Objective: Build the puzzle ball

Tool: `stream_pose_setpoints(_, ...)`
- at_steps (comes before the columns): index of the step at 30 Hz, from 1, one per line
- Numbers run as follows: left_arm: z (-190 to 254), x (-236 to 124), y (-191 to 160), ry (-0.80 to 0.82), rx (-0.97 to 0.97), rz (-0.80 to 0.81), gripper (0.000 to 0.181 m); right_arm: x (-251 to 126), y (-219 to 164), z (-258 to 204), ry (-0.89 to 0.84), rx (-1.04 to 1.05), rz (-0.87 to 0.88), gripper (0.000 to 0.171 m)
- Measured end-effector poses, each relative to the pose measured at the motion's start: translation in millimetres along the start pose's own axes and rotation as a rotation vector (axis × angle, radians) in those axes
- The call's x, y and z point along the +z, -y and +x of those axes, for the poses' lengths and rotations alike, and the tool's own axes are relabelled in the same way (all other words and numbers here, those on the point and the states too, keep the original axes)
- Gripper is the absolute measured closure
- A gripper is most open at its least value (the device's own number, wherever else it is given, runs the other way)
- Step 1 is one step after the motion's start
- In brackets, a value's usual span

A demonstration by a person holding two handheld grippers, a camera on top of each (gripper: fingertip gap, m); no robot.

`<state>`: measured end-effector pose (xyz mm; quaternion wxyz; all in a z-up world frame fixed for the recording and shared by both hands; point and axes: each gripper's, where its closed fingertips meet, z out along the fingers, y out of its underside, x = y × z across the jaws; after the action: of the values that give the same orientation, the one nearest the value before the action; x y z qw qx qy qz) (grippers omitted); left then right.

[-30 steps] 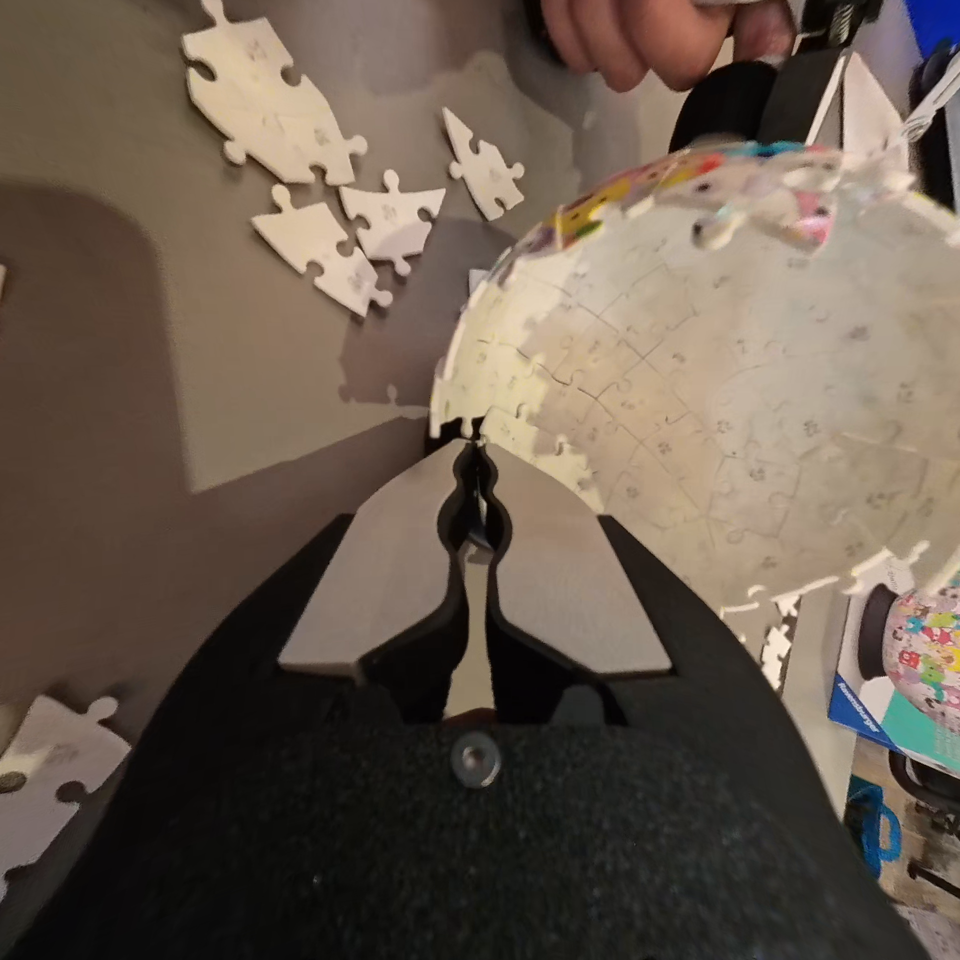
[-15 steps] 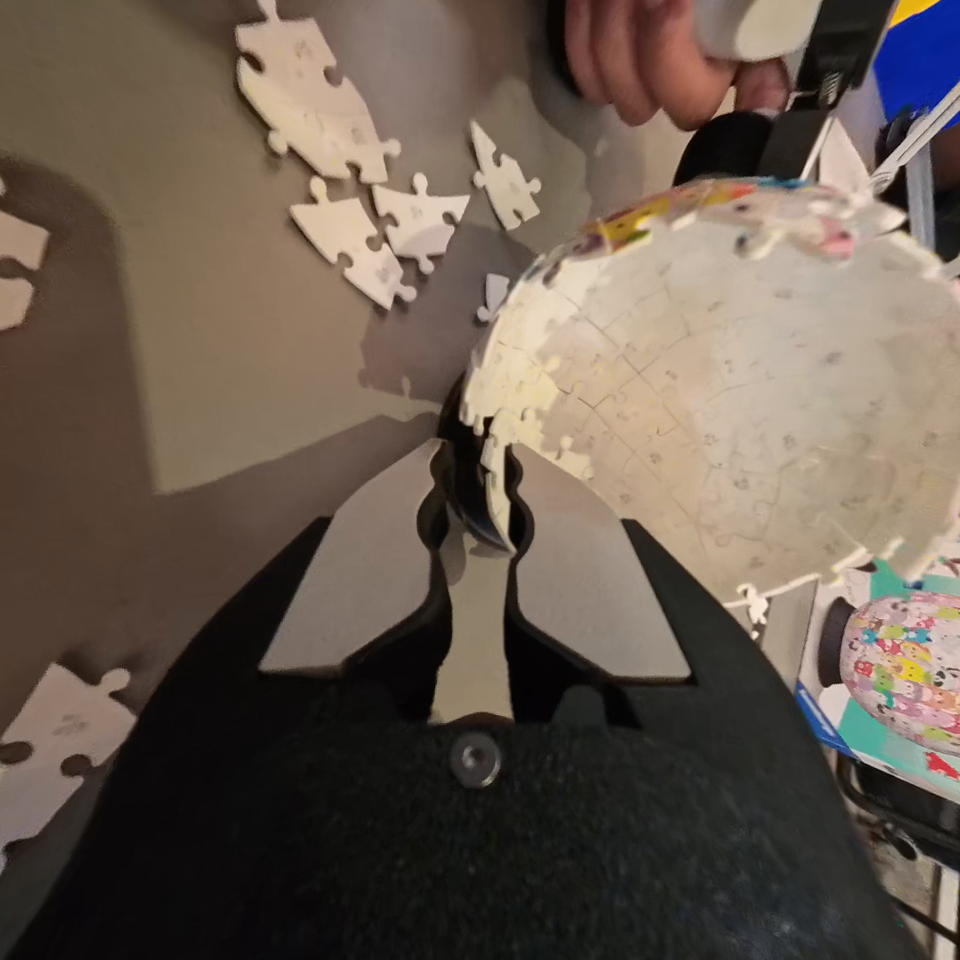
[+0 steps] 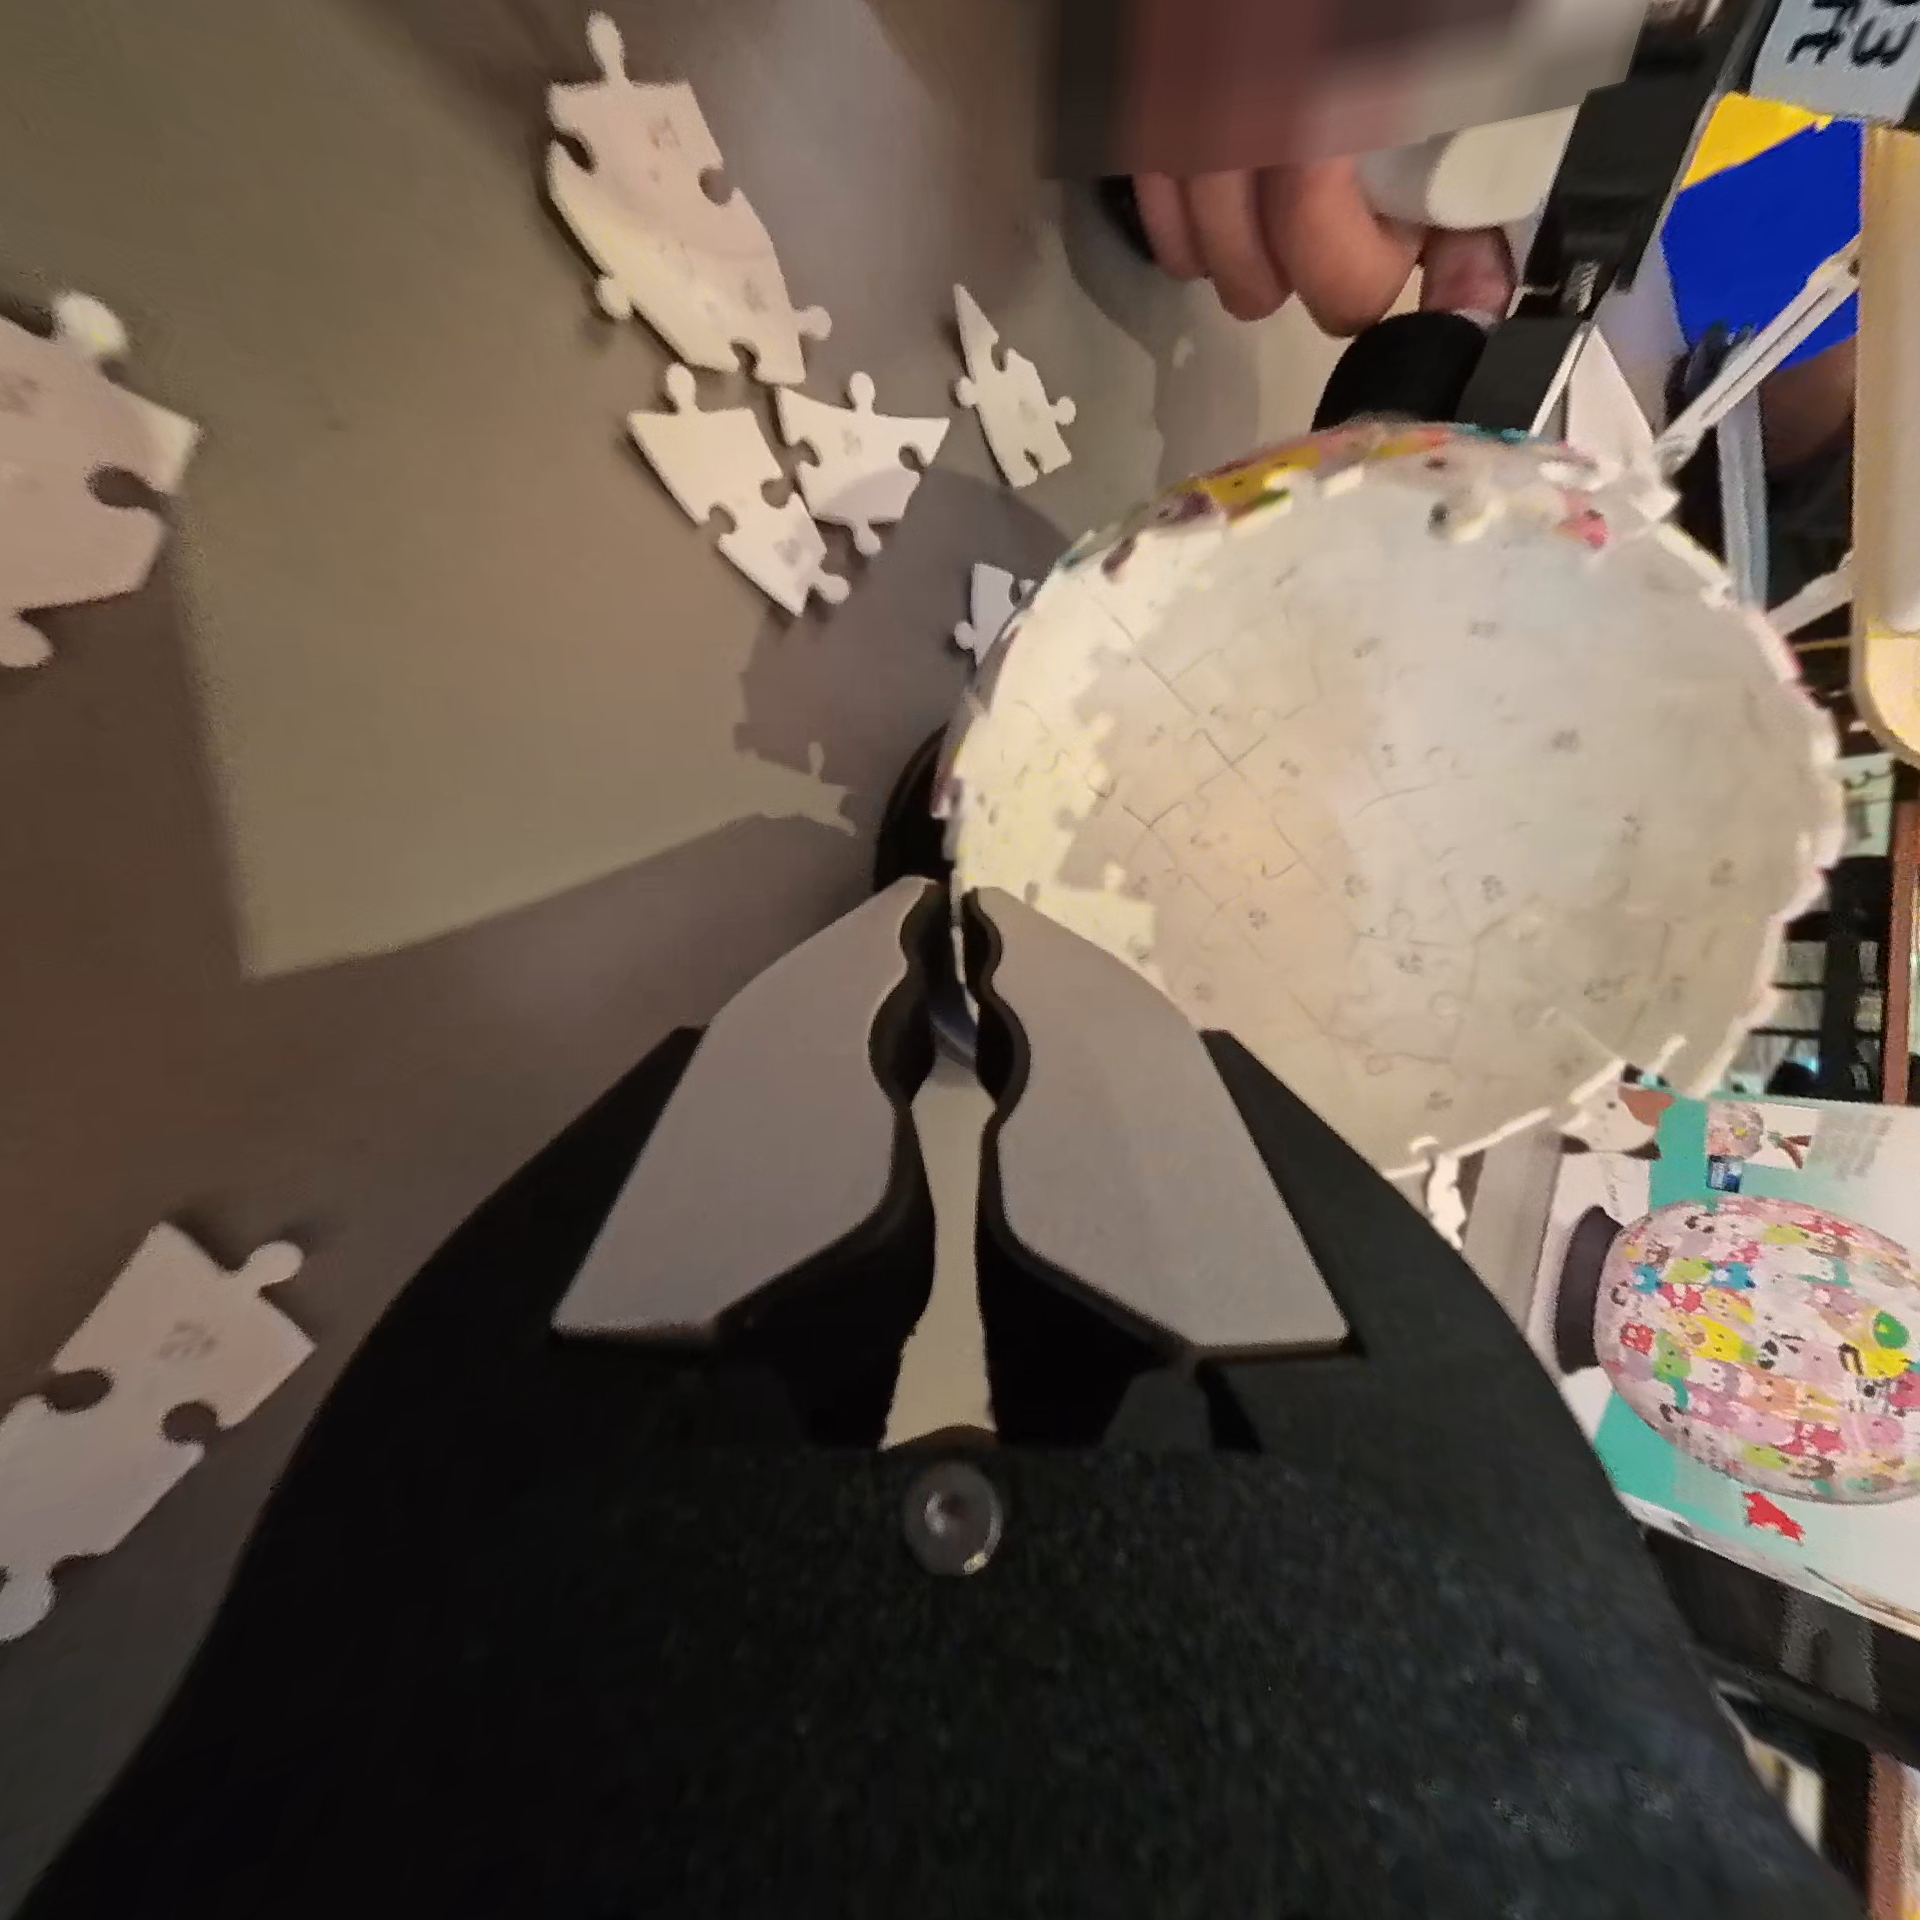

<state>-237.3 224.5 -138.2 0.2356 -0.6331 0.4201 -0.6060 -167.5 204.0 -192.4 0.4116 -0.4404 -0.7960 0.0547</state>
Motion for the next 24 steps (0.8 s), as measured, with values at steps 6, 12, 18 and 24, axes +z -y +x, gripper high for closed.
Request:
stream_pose_setpoints(6, 0, 0, -1, 0.005, 0.003, -0.006, 0.074, -22, 13, 5, 0.011, 0.016, 0.151, 0.169)
stream_pose_setpoints(12, 3, -9, 3, 0.106, 0.112, -0.018, 0.077, -28, 18, 1, 0.141, 0.101, 0.222, 0.169)
stream_pose_setpoints(18, 42, -5, 15, 0.157, 0.338, -0.065, 0.091, -33, 17, 4, 0.227, 0.166, 0.283, 0.169)
stream_pose_setpoints(24, 73, 39, -4, 0.216, 0.47, -0.224, 0.122, -33, 23, 1, 0.298, 0.2, 0.313, 0.169)
